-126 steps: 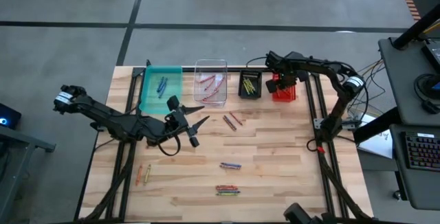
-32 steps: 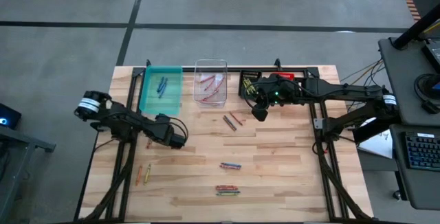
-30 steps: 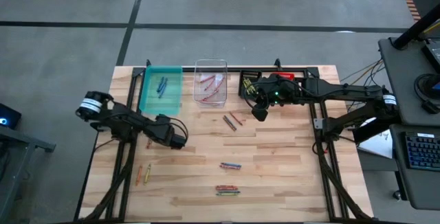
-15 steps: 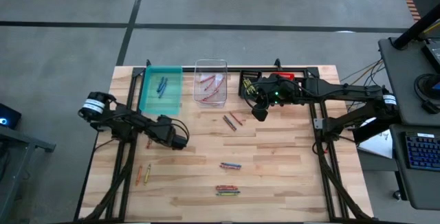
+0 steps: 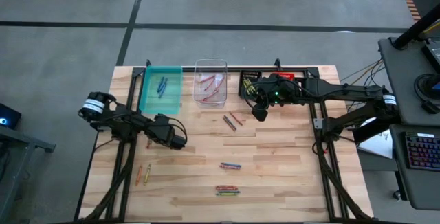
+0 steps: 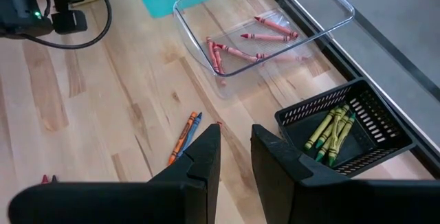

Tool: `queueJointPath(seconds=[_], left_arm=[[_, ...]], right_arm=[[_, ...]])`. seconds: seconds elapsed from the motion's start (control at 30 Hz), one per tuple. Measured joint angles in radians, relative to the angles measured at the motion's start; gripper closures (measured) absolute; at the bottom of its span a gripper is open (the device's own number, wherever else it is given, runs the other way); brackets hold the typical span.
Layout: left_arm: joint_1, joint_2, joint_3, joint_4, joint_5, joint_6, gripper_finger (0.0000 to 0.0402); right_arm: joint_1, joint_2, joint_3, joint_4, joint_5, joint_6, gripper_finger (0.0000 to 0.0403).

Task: Sort crayons
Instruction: Put the green crayon into the black bin

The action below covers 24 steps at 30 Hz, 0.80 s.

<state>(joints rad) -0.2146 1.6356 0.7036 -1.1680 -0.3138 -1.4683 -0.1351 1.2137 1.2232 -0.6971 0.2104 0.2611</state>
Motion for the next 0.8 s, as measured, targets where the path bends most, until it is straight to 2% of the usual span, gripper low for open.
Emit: queueJointPath(seconds=[0.43, 0.6, 0.8], left_arm=[[0.0, 0.0, -0.024, 0.066, 0.0, 0.002, 0.0401], [-0.001, 0.0, -0.006, 0.118, 0.014, 0.049, 0.0401], [-0.009, -0.001, 0.051, 0.038, 0.038, 0.075, 0.0402]], right_arm=[[0.0, 0.0, 0.0, 0.0, 0.0, 0.008, 0.033], [0.0, 0.0, 0.0, 0.0, 0.0, 0.012, 0.033], [0.0, 0.0, 0.0, 0.0, 0.0, 0.018, 0.033]])
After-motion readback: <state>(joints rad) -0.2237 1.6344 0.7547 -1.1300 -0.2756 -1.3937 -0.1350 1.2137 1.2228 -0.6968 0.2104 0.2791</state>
